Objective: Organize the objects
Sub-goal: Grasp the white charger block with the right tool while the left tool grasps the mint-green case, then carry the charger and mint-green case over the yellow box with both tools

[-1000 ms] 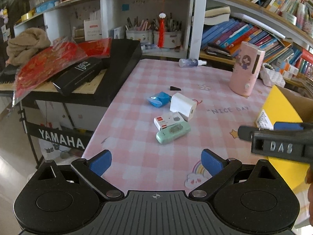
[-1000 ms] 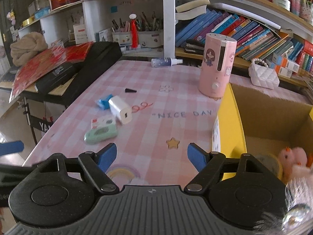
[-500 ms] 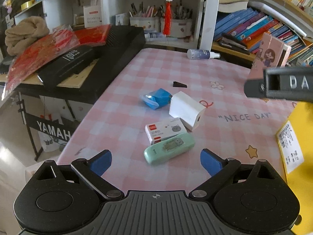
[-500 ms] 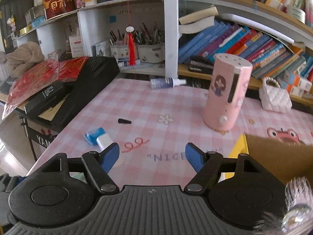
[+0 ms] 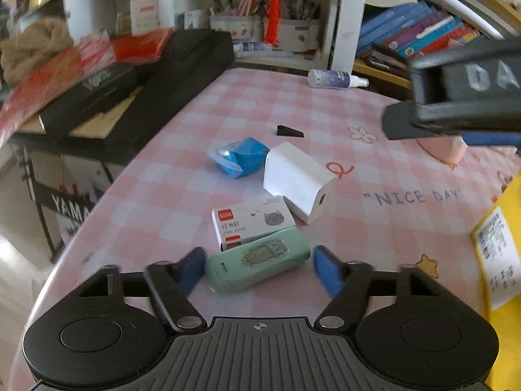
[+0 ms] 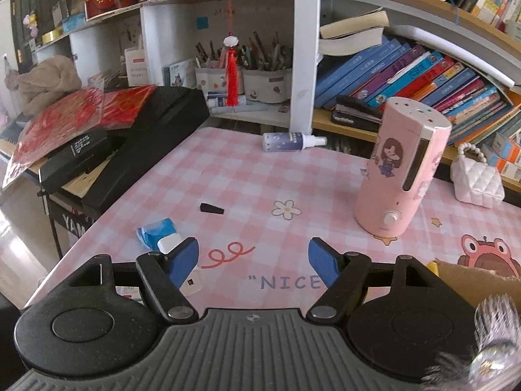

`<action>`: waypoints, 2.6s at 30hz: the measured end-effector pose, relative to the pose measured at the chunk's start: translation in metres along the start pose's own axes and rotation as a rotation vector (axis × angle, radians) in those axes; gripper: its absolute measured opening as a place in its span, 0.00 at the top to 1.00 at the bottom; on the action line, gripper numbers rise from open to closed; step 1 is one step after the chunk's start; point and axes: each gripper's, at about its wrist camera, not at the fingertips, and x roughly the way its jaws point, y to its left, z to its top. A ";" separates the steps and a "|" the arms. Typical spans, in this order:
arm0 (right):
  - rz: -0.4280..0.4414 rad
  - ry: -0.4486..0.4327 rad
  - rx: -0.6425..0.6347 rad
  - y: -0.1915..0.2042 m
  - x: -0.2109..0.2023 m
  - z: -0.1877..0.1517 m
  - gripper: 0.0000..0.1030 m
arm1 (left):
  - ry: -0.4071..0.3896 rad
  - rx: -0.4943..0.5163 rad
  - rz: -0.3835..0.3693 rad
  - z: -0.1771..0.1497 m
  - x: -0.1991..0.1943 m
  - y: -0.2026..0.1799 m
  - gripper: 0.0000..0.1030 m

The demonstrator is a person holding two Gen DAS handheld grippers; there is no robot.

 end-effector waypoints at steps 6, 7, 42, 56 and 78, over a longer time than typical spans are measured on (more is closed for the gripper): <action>0.050 0.032 -0.034 0.010 0.014 0.002 0.28 | 0.007 -0.008 -0.023 -0.004 -0.014 0.013 0.34; 0.062 0.039 -0.043 0.013 0.017 0.003 0.28 | 0.007 -0.010 -0.025 -0.005 -0.017 0.016 0.34; 0.126 0.057 -0.024 0.037 -0.046 -0.033 0.76 | -0.142 -0.100 -0.110 -0.018 -0.143 0.087 0.34; 0.052 0.046 0.069 0.055 -0.142 -0.102 0.76 | -0.164 -0.055 -0.190 -0.064 -0.195 0.101 0.34; -0.088 0.042 0.208 0.078 -0.255 -0.217 0.77 | -0.116 0.143 -0.312 -0.153 -0.268 0.087 0.34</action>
